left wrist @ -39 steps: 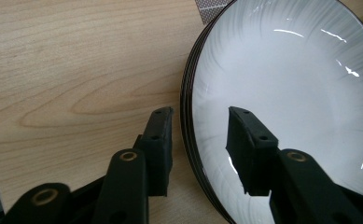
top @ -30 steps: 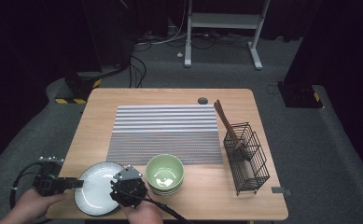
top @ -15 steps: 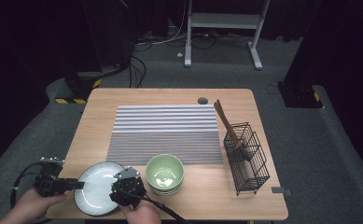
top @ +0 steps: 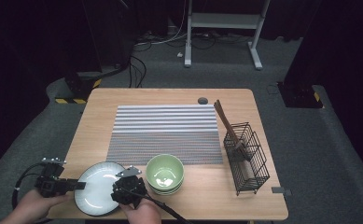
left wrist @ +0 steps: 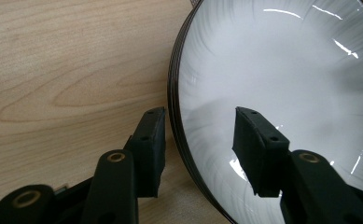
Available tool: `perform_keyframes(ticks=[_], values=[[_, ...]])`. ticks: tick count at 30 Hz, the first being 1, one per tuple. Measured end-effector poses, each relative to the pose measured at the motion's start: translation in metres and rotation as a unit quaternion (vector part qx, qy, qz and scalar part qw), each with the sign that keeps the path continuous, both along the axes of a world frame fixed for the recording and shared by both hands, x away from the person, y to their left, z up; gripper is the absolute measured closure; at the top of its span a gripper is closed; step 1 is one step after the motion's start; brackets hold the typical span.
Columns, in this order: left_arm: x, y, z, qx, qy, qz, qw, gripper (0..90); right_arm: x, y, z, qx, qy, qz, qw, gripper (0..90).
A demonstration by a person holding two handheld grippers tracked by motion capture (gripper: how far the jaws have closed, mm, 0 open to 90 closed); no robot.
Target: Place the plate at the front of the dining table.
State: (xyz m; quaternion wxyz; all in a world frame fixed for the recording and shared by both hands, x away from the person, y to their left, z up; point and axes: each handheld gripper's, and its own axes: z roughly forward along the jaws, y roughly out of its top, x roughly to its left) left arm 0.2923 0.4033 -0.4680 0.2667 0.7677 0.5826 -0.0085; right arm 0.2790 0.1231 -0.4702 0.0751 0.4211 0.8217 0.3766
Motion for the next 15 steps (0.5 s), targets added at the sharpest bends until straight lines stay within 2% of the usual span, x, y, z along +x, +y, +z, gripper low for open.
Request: perform_keyframes(ticks=[7,15], values=[[-0.0001,0.0006,-0.001,0.002,-0.005,-0.006,1.0,60.4,0.0039,-0.0004,-0.0004,-0.005,-0.001,-0.009,1.0,45.3],[0.0006,0.0025,-0.0002,0.0,-0.004,-0.005,1.0,64.1,0.0065,-0.0002,-0.0011,-0.002,0.014,-0.015,0.9998,45.0]])
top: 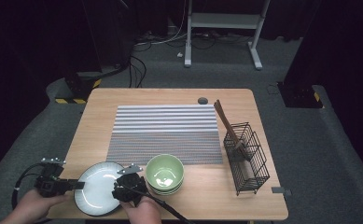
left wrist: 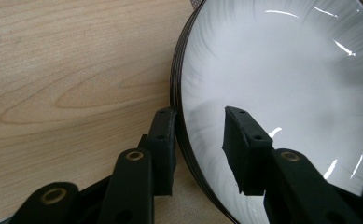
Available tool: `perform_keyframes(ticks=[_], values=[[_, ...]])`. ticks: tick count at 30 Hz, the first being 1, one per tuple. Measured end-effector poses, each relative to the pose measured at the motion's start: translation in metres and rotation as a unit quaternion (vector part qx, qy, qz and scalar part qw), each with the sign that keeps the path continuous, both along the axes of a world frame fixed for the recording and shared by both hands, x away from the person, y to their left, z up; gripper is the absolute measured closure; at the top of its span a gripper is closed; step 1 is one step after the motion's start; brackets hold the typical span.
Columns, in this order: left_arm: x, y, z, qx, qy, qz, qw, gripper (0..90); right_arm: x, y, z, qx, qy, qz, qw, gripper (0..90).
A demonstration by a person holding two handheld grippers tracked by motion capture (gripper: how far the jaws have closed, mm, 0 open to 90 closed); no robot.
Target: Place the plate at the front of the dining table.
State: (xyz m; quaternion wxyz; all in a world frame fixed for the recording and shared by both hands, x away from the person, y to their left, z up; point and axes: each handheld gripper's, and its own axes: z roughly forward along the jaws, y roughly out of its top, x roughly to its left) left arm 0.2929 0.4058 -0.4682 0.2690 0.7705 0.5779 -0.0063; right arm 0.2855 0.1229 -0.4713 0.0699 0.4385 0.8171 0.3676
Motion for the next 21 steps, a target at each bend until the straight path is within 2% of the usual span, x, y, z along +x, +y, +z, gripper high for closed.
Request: perform_keyframes(ticks=[2,7,13,16,17,21], values=[[0.0009,0.0,0.0002,-0.004,0.004,0.003,1.0,64.2,0.0004,0.0002,-0.0004,0.0,0.002,0.0,1.0,44.3],[0.0051,-0.0017,0.0021,0.004,0.013,0.0,0.9999,62.8,0.0014,0.0011,-0.0022,0.0,0.017,-0.003,0.9999,42.1],[0.0089,-0.0001,0.0042,-0.006,0.029,0.005,0.9995,62.9,0.0025,0.0007,-0.0012,0.007,0.03,-0.01,0.9995,42.0],[0.0089,0.0013,0.0062,-0.005,0.03,0.005,0.9995,64.7,0.0043,-0.0006,-0.0005,0.012,0.04,-0.01,0.9991,42.3],[0.0088,0.0018,0.0068,-0.004,0.028,0.005,0.9996,66.8,0.0054,-0.0011,0.0004,0.019,0.052,-0.016,0.9983,42.3],[0.0079,0.0024,0.0077,-0.009,0.026,0.01,0.9996,67.3,0.0063,-0.0014,0.0006,0.023,0.058,-0.02,0.9979,41.8]])
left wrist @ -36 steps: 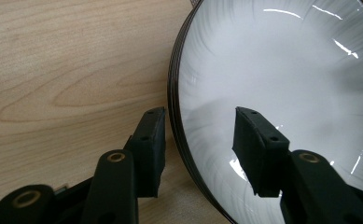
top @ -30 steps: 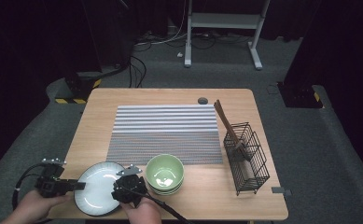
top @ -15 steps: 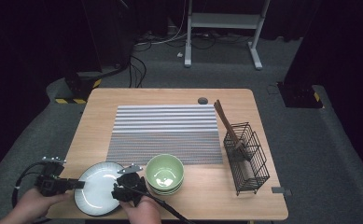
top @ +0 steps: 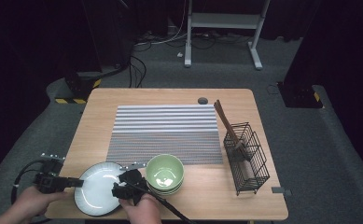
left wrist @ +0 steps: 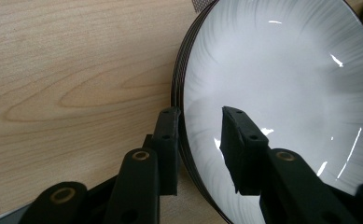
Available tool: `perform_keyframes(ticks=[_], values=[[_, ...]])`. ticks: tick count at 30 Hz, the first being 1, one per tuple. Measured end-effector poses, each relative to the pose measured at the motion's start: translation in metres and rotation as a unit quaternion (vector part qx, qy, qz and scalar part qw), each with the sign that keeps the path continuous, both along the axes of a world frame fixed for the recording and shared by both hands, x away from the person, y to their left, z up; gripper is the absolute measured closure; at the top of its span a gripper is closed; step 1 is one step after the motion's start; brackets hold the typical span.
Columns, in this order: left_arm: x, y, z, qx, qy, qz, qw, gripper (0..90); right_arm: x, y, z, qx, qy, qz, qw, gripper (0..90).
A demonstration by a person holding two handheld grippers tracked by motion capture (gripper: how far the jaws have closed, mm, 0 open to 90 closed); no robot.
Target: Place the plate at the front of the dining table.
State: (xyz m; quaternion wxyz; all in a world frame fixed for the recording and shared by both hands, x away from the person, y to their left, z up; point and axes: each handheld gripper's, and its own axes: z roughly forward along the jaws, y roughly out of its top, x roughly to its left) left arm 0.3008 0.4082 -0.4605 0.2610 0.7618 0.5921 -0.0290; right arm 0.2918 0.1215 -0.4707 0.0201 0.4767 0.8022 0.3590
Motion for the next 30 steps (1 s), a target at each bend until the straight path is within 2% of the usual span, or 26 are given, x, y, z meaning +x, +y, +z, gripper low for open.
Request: perform_keyframes(ticks=[5,14,21,30], values=[[0.0001,0.0013,-0.0001,-0.003,0.004,0.001,1.0,68.8,-0.001,0.0011,-0.0005,-0.001,-0.002,-0.002,1.0,41.1],[-0.0001,0.0028,-0.001,-0.01,0.003,0.004,0.9999,69.1,0.0004,-0.0001,0.0011,0.016,0.022,-0.025,0.9993,41.4],[0.001,0.0008,0.0003,0.001,0.0,-0.001,1.0,69.5,-0.0002,-0.0019,0.0045,0.021,0.018,-0.029,0.9992,43.9],[0.0009,0.0026,-0.0005,-0.005,0.0,0.002,1.0,69.4,-0.0015,-0.0007,0.0034,0.016,0.009,-0.026,0.9995,43.2]])
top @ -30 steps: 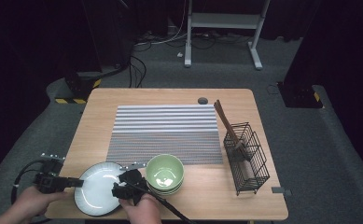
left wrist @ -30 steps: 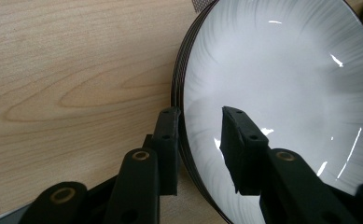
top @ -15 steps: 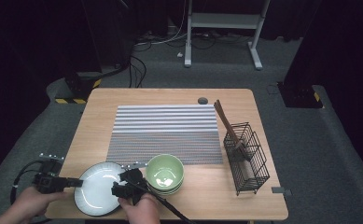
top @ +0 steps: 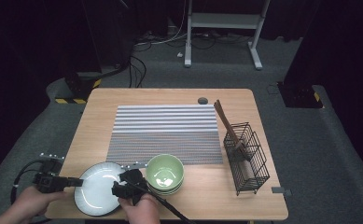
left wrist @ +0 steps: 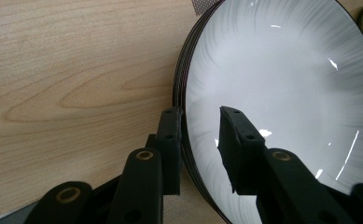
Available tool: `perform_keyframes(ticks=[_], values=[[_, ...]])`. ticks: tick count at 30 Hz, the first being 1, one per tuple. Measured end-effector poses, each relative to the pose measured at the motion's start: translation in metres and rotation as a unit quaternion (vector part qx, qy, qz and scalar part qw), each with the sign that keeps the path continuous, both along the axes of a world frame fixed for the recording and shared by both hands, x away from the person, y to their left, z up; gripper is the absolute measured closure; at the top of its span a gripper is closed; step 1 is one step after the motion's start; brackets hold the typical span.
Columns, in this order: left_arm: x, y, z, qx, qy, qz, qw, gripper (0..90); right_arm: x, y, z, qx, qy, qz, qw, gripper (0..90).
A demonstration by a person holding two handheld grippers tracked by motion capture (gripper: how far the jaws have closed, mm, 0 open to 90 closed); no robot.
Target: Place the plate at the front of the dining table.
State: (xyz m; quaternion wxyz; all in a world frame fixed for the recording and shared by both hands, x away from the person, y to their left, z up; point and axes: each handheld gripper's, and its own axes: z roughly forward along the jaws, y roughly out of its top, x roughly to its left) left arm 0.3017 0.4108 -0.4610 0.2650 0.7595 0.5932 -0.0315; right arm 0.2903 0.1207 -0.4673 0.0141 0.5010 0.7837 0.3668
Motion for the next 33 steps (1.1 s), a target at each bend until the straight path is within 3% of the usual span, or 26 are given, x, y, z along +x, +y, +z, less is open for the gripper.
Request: perform_keyframes(ticks=[1,13,17,19,25,33], values=[[0.0,0.0,0.0,-0.002,0.001,0.0,1.0,69.3,0.0,0.001,-0.002,-0.005,0.009,-0.001,0.9999,42.6],[-0.001,0.002,-0.005,-0.009,0.005,0.005,0.9999,69.1,0.0,0.003,-0.002,-0.009,0.018,-0.005,0.9998,45.7],[0.0,0.003,-0.005,-0.007,0.004,0.006,1.0,69.9,-0.003,0.008,-0.002,-0.018,0.008,0.001,0.9998,45.8],[0.0,0.004,-0.005,-0.005,0.001,0.007,1.0,70.4,-0.001,0.009,-0.003,-0.01,0.014,0.005,0.9998,46.4],[-0.001,0.005,-0.004,-0.004,0.001,0.008,1.0,78.1,-0.001,0.011,-0.004,-0.012,0.013,0.008,0.9998,46.3],[-0.002,0.008,-0.002,0.0,-0.009,0.013,0.9999,80.8,0.002,0.012,-0.006,-0.008,0.011,0.017,0.9998,46.9]])
